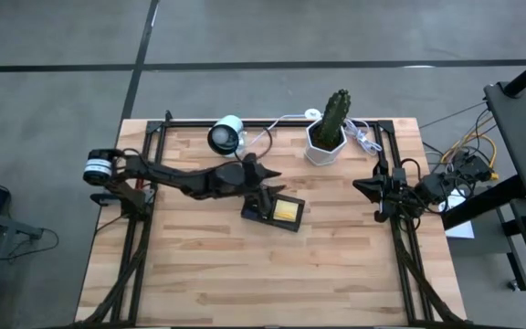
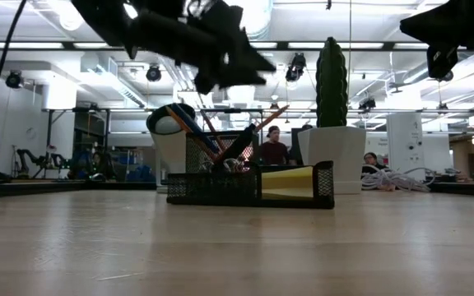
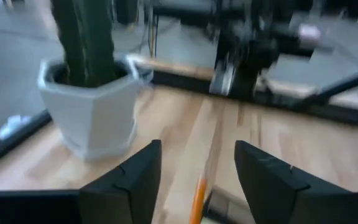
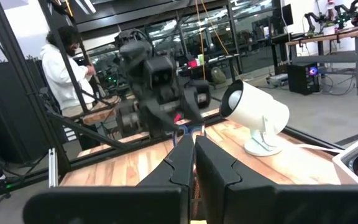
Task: Pick and place office supplies into organizer
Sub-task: Return to Home Position
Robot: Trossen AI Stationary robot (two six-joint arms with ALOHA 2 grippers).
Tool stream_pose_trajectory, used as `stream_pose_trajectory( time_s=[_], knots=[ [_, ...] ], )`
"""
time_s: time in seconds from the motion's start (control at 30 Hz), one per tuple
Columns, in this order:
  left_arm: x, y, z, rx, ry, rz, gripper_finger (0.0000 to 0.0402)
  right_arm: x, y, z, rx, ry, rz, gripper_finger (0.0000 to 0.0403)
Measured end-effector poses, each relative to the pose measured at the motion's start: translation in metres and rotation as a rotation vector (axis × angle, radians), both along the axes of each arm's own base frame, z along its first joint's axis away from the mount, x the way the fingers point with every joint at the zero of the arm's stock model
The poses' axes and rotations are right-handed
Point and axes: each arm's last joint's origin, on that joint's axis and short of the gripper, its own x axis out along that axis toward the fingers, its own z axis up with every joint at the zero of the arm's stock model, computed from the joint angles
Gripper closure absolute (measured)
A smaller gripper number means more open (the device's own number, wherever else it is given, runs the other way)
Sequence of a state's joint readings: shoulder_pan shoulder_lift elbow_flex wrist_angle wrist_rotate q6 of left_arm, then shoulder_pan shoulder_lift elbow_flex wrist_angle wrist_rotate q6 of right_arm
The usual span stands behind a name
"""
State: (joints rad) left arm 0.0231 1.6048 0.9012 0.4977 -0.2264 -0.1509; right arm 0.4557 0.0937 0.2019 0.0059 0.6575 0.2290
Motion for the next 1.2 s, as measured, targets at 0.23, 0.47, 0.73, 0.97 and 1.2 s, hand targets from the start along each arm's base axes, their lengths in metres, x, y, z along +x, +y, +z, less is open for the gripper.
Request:
stream_pose_trajectory(
  time_s=[0.23,0.47,0.73,0.97,1.2],
  knots=[
    [-0.022,-0.001,0.051,0.005,-0.191,-0.001,0.0243,0.0,0.0,0.0,0.0,0.0,0.0,0.0394],
    [-0.063,-0.004,0.081,0.032,-0.289,-0.042,0.0335,0.0,0.0,0.0,-0.001,0.001,0.0,0.0394],
    [-0.112,-0.008,0.064,0.013,-0.298,-0.062,0.0394,0.0,0.0,0.0,-0.001,0.001,0.0,0.0394],
    [-0.167,-0.013,0.03,-0.002,-0.316,-0.079,0.0401,0.0,0.0,0.0,-0.001,0.004,0.001,0.0394],
    [-0.218,-0.012,-0.008,0.001,-0.407,-0.082,0.0401,0.0,0.0,-0.001,-0.004,0.006,0.001,0.0394]
  ],
)
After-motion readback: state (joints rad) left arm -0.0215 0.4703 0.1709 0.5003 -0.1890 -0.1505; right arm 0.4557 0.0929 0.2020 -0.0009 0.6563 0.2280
